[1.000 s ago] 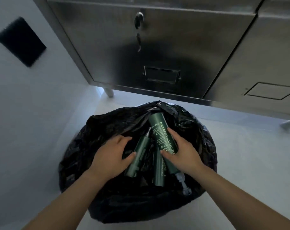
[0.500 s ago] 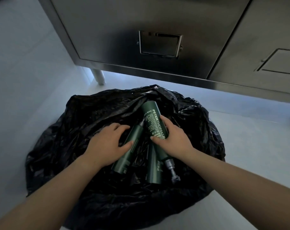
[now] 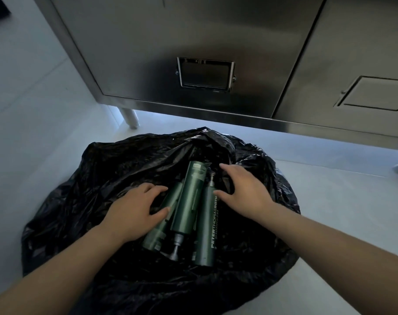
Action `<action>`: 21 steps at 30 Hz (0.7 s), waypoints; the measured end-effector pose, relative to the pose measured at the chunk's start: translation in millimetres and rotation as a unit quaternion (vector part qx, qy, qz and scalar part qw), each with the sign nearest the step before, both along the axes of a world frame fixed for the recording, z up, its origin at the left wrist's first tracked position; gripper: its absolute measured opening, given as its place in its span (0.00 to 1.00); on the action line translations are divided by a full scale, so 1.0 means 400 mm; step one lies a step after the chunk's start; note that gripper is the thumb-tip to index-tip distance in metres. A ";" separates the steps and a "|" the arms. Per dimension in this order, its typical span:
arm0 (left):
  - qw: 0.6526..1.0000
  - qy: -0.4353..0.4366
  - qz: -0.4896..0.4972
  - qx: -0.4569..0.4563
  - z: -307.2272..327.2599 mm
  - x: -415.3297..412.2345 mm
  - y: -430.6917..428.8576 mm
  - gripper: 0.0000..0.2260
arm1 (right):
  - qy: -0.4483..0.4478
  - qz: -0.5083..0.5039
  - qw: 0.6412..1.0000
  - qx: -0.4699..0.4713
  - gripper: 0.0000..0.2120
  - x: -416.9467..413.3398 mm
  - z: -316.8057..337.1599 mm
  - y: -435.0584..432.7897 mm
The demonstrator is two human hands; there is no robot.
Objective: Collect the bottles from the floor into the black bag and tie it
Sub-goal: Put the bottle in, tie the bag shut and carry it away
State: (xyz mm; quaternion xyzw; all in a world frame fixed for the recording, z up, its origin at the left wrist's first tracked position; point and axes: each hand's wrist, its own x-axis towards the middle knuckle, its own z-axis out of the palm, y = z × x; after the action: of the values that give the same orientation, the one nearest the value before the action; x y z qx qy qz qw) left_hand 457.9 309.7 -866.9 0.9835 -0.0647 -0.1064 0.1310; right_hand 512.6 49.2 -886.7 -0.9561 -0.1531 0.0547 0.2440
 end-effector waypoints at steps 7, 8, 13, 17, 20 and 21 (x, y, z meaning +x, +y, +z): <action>0.999 -0.022 -0.031 -0.025 0.025 0.042 -0.084 0.25 | -0.031 -0.124 0.992 0.020 0.31 0.025 0.027 -0.134; 0.999 -0.026 -0.038 -0.022 0.032 0.054 -0.094 0.26 | -0.026 -0.128 0.991 0.022 0.31 0.019 0.023 -0.151; 0.997 -0.055 -0.025 -0.041 0.074 0.116 -0.176 0.25 | 0.015 -0.158 0.986 0.054 0.32 -0.012 -0.004 -0.236; 0.997 -0.043 -0.036 -0.044 0.067 0.109 -0.239 0.24 | 0.069 -0.182 0.973 0.126 0.33 -0.033 -0.025 -0.274; 0.998 -0.024 -0.049 -0.018 0.038 0.087 -0.250 0.25 | 0.093 -0.172 0.972 0.128 0.37 -0.048 -0.039 -0.278; 0.998 -0.017 -0.051 -0.011 0.030 0.080 -0.250 0.25 | 0.095 -0.166 0.974 0.123 0.38 -0.054 -0.045 -0.274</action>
State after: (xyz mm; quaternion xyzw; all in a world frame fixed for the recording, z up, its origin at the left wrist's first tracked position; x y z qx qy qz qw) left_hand 489.9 209.8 -854.8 0.9791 -0.1183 -0.0960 0.1346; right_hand 491.1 -60.4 -904.6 -0.9211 0.0259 0.0848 0.3791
